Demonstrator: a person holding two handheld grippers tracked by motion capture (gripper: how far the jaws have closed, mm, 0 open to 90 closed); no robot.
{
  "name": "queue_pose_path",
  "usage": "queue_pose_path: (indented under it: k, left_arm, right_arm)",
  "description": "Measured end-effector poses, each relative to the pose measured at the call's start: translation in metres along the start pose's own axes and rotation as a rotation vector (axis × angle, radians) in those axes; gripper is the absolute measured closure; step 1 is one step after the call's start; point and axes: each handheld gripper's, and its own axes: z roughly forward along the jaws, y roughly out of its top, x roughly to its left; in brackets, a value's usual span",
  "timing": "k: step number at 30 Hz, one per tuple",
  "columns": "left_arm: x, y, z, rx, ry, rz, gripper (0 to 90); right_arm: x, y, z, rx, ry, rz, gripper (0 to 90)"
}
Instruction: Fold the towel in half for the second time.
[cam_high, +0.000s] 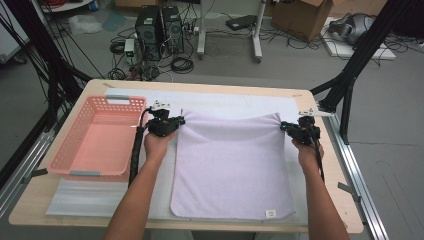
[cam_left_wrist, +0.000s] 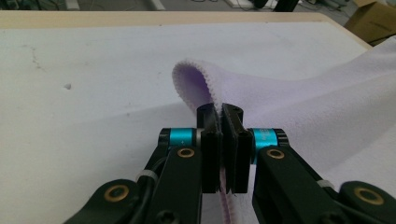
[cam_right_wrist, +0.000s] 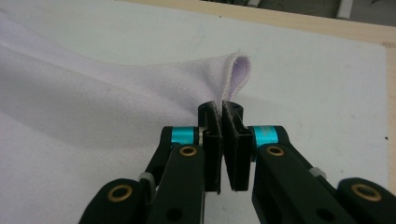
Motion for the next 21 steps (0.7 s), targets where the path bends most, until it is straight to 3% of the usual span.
queue_pose_path:
  k: [4,8,9,10,21]
  left_arm:
    - [-0.004,-0.003,-0.013,-0.023,-0.025,-0.008,86.0]
    - [-0.012,-0.012,-0.031,-0.063,-0.050,0.005,86.0]
    - [-0.013,-0.013,-0.035,-0.052,-0.062,0.011,85.9]
    - [-0.016,-0.016,-0.040,-0.056,-0.064,0.032,86.0]
    - [-0.035,-0.051,-0.075,-0.046,-0.115,0.064,85.8]
  right_arm:
    - [0.003,0.002,-0.014,-0.014,0.030,-0.004,86.9]
    - [0.010,0.003,-0.029,-0.030,0.050,-0.020,86.9]
    - [0.013,0.001,-0.035,-0.042,0.060,-0.026,86.9]
    - [0.014,-0.001,-0.038,-0.046,0.062,-0.033,86.8]
    - [0.030,-0.044,-0.076,-0.043,0.101,-0.052,86.8]
